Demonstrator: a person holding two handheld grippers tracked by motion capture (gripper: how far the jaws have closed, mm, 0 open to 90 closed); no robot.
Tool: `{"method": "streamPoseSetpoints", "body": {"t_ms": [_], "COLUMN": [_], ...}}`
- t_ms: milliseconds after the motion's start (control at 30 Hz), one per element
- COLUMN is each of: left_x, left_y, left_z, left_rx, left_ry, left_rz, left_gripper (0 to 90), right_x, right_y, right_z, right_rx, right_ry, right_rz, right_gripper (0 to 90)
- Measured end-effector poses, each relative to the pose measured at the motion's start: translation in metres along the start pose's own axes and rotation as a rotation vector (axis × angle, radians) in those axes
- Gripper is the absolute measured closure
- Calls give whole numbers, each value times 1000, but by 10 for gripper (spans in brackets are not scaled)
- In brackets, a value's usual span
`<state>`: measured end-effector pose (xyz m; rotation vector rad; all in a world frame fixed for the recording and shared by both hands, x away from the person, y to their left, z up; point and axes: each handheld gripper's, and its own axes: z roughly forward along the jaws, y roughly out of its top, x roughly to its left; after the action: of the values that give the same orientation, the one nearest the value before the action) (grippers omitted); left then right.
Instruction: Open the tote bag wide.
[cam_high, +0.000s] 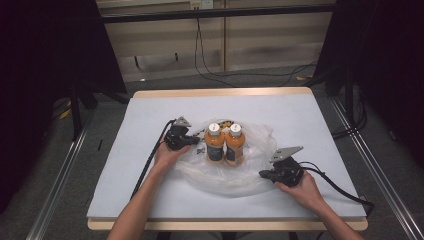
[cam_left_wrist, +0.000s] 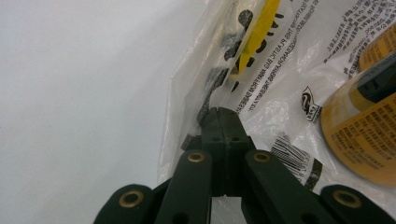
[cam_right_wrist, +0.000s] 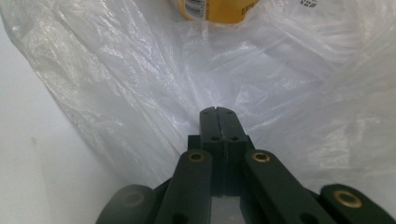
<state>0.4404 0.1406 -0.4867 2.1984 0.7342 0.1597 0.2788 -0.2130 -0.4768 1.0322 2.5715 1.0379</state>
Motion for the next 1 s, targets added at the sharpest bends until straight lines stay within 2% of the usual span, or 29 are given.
{"method": "streamPoseSetpoints", "body": {"t_ms": [67, 133, 233, 333, 567, 767, 833, 933, 1000], "left_x": [-1, -2, -8, -12, -27, -39, -44, -54, -61], "left_y": [-1, -1, 3, 4, 9, 13, 12, 9, 5], "left_z": [-2, -5, -16, -27, -46, -66, -69, -76, -80], "left_rx": [-11, -43, -53, -91, -111, -159, -174, -176, -186], "left_ry": [-8, -24, -30, -54, -60, -88, -99, -90, -104], "left_rz": [-1, -2, 17, 18, 83, 99, 96, 120, 117], "left_gripper": [900, 900, 900, 900, 900, 887, 858, 740, 651], "right_x": [0, -2, -5, -6, -7, -8, -9, -9, -8], "right_y": [0, 1, 3, 6, 10, 11, 11, 12, 12], "right_z": [0, 1, -1, -7, -17, -23, -24, -26, -28], "right_rx": [-7, -24, -61, -107, -173, -230, -238, -251, -265], "right_ry": [5, 14, 21, 33, 21, 19, 14, 6, 11], "right_rz": [2, 21, 32, 60, 57, 64, 62, 65, 63], "right_gripper": [900, 900, 900, 900, 900, 900, 871, 795, 773]}}
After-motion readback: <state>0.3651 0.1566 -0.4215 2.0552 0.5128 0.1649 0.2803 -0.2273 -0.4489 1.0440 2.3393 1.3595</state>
